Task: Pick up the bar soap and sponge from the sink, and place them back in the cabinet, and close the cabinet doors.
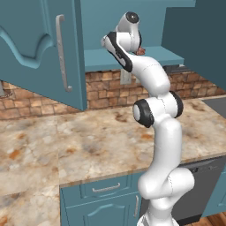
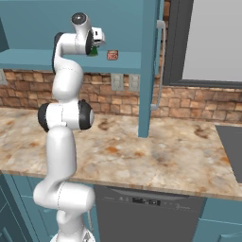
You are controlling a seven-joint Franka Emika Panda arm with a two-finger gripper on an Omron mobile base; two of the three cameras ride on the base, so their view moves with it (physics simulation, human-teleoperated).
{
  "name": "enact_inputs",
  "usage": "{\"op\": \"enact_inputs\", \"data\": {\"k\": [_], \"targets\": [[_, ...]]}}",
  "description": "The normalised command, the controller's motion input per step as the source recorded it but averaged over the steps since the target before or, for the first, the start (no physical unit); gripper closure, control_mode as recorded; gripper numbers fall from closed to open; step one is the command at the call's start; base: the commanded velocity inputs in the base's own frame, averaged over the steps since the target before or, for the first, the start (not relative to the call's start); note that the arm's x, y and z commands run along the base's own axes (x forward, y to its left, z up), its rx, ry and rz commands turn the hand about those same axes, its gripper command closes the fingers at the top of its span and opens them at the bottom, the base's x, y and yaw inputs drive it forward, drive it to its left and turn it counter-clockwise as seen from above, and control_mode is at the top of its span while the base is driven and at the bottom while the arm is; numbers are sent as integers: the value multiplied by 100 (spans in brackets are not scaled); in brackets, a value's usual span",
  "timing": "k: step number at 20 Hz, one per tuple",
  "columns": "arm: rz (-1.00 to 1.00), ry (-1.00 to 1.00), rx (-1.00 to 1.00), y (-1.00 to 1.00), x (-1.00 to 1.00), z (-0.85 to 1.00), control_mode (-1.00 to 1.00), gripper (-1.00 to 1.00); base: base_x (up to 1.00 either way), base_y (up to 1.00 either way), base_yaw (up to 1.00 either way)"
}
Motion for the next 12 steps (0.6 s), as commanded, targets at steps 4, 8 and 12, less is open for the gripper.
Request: {"op": "enact_inputs", "data": {"k": [4, 8, 12], "targets": [[0, 0, 0, 0, 0, 0, -100, -100, 0, 0, 0], [0, 0, 0, 0, 0, 0, -100, -100, 0, 0, 0], [0, -12, 0, 0, 0, -3, -100, -100, 0, 0, 0]]}}
